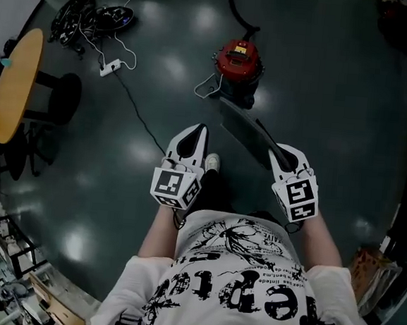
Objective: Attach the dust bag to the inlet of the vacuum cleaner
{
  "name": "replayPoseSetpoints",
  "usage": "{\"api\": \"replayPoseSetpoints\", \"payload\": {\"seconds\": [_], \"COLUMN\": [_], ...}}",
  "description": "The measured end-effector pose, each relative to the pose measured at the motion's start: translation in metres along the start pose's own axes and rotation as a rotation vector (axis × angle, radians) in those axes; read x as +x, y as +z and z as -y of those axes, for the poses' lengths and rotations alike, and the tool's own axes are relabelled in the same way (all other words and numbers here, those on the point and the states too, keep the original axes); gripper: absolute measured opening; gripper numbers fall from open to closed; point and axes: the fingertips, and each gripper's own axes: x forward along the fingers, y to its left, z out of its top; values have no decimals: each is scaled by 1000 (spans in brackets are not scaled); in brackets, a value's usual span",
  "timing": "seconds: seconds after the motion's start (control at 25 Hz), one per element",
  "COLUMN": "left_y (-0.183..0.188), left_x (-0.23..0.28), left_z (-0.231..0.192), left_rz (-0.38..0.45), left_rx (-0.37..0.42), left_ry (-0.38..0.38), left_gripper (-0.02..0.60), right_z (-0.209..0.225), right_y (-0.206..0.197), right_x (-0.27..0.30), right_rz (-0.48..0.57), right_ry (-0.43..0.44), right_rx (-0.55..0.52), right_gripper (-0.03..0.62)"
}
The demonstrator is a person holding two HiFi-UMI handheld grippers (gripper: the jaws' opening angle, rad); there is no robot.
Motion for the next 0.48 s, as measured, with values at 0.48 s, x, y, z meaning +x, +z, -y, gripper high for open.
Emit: {"api": "replayPoseSetpoints", "payload": {"seconds": [0.48], "left_y": [8], "left_x": [95], "left_z": [-156], "left_rz": [-70], "left_rx": [-24], "left_ry": [-71], "left_gripper": [3], "right_z": [7], "right_y": [32], "right_x": [157], "right_rz": [-75], "right_ry": [-12], "right_rx": [46], "right_gripper": [21]}}
